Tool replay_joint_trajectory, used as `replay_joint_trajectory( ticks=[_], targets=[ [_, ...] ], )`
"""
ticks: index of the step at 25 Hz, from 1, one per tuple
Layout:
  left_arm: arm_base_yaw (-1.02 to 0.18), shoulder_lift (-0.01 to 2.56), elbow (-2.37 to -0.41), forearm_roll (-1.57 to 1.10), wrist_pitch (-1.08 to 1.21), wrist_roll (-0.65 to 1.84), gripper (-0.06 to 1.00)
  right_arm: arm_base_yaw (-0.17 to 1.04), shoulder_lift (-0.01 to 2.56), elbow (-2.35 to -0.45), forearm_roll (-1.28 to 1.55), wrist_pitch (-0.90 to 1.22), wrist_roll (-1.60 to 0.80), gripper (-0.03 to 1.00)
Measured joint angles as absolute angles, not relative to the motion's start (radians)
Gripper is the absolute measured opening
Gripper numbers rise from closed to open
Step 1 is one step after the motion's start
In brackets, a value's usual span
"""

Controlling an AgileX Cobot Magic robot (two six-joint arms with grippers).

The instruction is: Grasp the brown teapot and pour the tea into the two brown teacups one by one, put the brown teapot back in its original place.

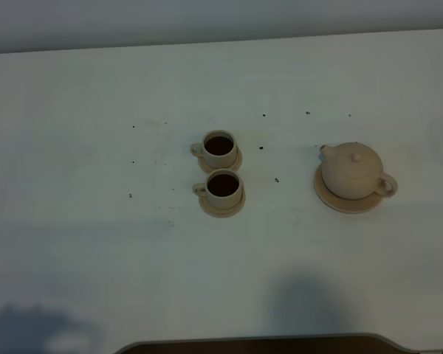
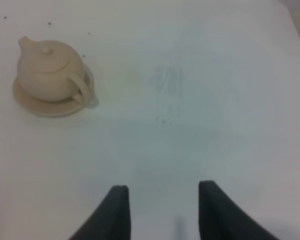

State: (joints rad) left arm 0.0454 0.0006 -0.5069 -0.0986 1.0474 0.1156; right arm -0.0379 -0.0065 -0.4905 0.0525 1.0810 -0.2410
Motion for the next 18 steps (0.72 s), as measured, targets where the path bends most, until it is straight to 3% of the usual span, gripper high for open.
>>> replay_joint_trajectory(
  ticks=[18],
  targets=[
    [0.045,0.000,-0.507,-0.099,1.047,0.116,0.37,-0.038,-0.006,-0.490,0.052,1.081,-0.240,0.32]
  ],
)
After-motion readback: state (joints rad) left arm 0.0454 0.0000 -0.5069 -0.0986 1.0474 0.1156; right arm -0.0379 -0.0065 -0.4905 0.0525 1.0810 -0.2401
